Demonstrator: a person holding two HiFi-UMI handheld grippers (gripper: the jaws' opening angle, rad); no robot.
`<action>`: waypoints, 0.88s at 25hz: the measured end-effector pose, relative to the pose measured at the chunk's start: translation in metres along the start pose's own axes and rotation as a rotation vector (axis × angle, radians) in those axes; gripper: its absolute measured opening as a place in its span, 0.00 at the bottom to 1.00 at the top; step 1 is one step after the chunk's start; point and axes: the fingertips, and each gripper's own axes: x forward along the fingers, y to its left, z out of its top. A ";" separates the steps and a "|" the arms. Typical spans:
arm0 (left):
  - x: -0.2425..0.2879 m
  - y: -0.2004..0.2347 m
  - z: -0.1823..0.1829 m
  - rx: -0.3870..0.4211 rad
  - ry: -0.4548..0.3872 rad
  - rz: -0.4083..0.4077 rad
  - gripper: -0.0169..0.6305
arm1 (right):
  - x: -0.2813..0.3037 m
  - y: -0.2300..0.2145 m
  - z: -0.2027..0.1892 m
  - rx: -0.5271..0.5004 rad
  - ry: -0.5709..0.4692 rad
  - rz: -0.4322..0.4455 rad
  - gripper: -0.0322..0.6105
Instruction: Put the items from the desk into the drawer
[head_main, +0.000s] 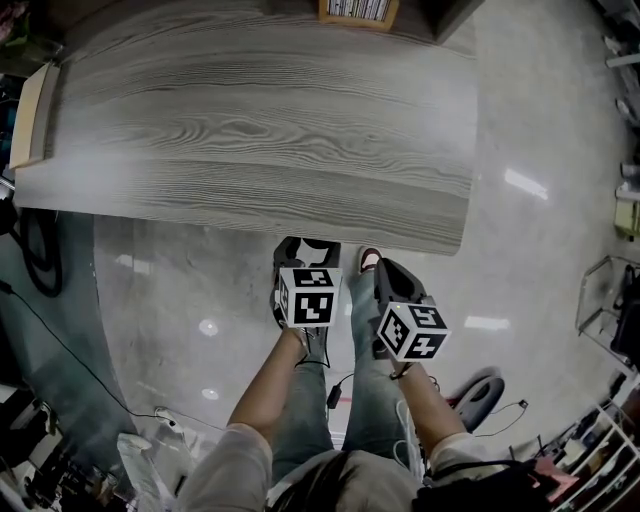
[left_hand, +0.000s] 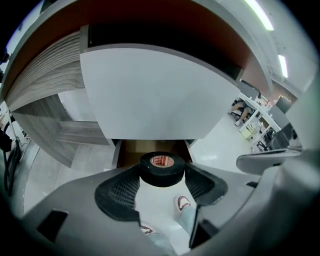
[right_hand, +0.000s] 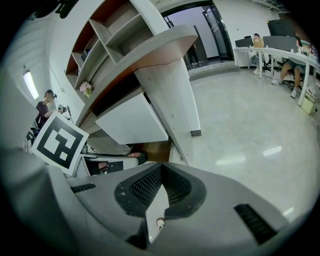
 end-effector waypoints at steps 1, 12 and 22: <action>0.001 0.000 0.001 -0.002 -0.003 0.001 0.46 | 0.000 0.000 0.000 0.000 0.001 0.000 0.05; 0.000 0.007 0.012 -0.021 -0.053 0.039 0.46 | 0.006 -0.001 0.000 0.006 0.012 -0.004 0.05; -0.017 0.012 0.013 -0.082 -0.086 0.064 0.20 | 0.007 0.004 0.003 0.000 0.010 -0.001 0.05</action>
